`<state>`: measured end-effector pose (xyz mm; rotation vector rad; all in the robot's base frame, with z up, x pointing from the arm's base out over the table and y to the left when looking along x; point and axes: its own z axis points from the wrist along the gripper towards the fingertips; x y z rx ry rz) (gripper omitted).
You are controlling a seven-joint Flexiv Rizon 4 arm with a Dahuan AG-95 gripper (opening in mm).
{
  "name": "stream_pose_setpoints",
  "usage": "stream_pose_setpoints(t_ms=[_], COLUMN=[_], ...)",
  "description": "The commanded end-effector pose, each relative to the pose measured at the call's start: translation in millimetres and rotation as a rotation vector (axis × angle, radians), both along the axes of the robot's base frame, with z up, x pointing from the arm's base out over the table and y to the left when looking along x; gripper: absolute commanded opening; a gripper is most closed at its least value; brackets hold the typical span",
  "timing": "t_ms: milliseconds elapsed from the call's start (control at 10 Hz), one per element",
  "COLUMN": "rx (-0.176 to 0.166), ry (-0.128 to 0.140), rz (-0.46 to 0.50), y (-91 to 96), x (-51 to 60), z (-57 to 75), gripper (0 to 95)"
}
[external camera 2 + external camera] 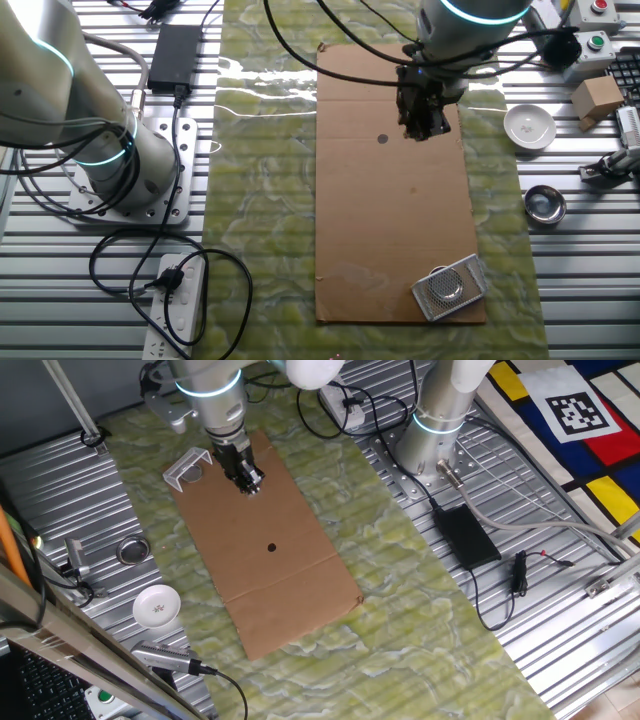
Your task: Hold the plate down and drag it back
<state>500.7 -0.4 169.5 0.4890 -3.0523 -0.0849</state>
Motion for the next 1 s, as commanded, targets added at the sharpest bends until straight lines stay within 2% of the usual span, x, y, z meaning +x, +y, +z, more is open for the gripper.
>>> stream_pose_setpoints(t_ms=[100, 300, 400, 500, 700, 900, 1000], rx=[-0.030, -0.100, -0.123, -0.191, -0.266, -0.304, -0.305], ry=[0.015, 0.047, 0.051, 0.059, 0.086, 0.093, 0.093], rz=[0.073, 0.146, 0.191, 0.307, 0.447, 0.517, 0.534], y=[-2.3, -14.7, -21.8, -38.6, -62.1, -85.5, -93.8], x=[1.0, 2.7, 3.4, 3.6, 2.4, 3.3, 4.2], z=[-4.9, -15.7, -21.8, -35.1, -49.7, -60.6, -63.5], gripper=[0.0, 0.0, 0.0, 0.0, 0.0, 0.0, 0.0])
